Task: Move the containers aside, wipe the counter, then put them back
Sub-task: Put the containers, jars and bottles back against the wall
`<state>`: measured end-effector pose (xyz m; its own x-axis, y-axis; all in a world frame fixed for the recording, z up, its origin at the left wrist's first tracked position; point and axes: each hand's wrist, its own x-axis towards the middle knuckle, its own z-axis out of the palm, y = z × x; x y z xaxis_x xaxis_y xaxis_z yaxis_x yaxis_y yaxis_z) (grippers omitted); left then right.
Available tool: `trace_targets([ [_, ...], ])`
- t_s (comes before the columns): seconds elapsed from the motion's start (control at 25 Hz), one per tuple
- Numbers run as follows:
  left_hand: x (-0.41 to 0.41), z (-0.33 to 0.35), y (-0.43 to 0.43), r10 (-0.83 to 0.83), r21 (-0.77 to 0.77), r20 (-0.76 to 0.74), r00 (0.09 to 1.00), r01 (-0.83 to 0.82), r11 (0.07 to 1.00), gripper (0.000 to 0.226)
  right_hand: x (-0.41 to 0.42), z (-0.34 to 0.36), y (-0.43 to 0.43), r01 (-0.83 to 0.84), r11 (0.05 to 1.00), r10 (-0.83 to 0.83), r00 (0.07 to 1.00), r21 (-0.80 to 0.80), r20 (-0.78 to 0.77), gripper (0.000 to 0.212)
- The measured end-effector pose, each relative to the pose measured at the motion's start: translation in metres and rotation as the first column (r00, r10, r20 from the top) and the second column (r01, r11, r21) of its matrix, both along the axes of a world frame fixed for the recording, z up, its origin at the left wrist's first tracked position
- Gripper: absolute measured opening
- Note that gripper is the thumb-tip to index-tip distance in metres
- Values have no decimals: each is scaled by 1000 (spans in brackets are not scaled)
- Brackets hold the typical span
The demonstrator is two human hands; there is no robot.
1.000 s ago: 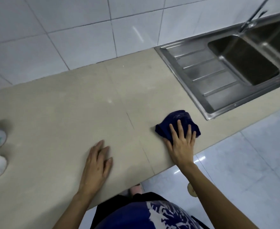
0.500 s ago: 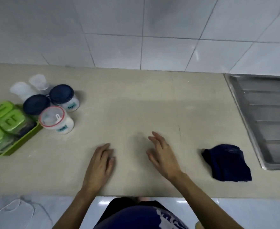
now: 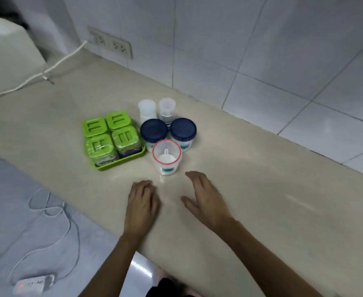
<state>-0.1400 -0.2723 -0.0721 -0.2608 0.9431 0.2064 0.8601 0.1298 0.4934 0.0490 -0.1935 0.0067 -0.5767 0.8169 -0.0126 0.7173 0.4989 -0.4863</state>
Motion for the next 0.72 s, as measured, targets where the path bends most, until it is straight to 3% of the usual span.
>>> trace_targets([
  [0.2,5,-13,1,-27,21,-81,996,29,999,29,-77,-5,29,153,988,-152,987,19,-53,86],
  [0.4,7,-10,3,-107,11,-123,987,109,994,26,-98,-21,39,310,946,-323,890,-90,-323,66],
  [0.56,25,-2,4,-157,113,28,987,153,982,29,-39,-10,38,368,925,-374,849,-90,-372,62],
  [0.72,91,1,31,-338,109,26,941,333,936,30,82,-1,34,554,826,-549,753,-101,-361,62],
])
